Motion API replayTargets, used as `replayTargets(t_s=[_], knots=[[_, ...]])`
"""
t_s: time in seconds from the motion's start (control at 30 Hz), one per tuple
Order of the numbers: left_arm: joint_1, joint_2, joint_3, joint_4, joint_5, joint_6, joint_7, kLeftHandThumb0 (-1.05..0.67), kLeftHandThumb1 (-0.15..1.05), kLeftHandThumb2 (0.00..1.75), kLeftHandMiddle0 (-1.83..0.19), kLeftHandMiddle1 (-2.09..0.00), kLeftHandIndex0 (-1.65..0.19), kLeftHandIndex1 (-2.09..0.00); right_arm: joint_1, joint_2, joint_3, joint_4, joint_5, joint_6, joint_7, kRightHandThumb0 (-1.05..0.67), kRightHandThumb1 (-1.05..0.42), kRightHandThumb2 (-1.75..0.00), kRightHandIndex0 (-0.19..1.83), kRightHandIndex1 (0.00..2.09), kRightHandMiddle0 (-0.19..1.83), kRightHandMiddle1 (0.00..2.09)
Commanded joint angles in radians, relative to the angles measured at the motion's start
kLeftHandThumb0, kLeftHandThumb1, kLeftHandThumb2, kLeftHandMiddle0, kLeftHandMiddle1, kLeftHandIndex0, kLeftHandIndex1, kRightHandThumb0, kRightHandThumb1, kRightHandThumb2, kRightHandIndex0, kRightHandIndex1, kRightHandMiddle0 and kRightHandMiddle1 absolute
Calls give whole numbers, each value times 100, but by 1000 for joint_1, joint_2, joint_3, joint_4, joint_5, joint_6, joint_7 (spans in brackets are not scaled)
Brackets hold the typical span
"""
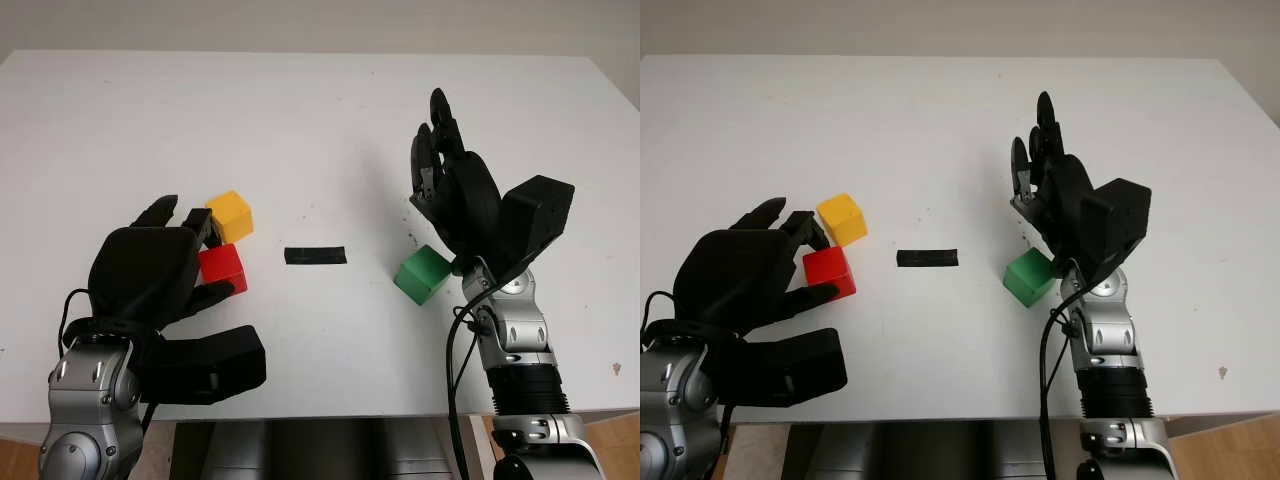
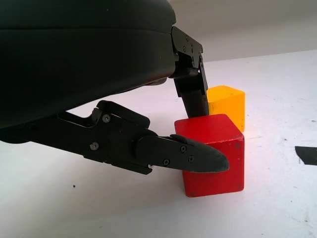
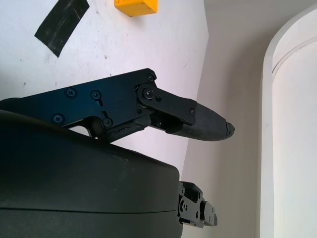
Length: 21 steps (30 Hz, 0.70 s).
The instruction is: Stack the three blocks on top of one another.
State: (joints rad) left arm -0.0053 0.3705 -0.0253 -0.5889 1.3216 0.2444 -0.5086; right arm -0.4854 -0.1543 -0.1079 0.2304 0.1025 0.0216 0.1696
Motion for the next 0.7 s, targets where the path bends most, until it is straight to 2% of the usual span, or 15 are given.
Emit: replayTargets(t_s=[0.0,0.27,0.4,0.47,0.67], knots=[[15,-3,-1,-1,-13,-5,13,-54,105,22,-20,-6,-17,-126,0,-9,0,-26,-2,5,-4,-55,-105,-72,-19,0,-19,0],[14,11,1,1,-33,-14,8,-48,105,19,-22,-6,-19,-131,0,-2,-2,-30,4,8,-7,-55,-105,-72,-19,0,-19,0],[13,17,11,3,-81,-32,32,-44,105,19,-24,-6,-17,-137,-3,-6,0,-21,-1,-2,-6,-55,-105,-72,-19,0,-19,0],[10,23,20,4,-125,-43,43,-41,105,19,-24,-6,-15,-141,-3,-5,2,-24,-4,3,-11,-56,-105,-71,-19,0,-19,0],[-57,77,88,13,-416,-102,18,-39,105,18,-26,-6,-12,-146,-7,0,5,-23,-7,2,-16,-57,-105,-71,-19,0,-19,0]])
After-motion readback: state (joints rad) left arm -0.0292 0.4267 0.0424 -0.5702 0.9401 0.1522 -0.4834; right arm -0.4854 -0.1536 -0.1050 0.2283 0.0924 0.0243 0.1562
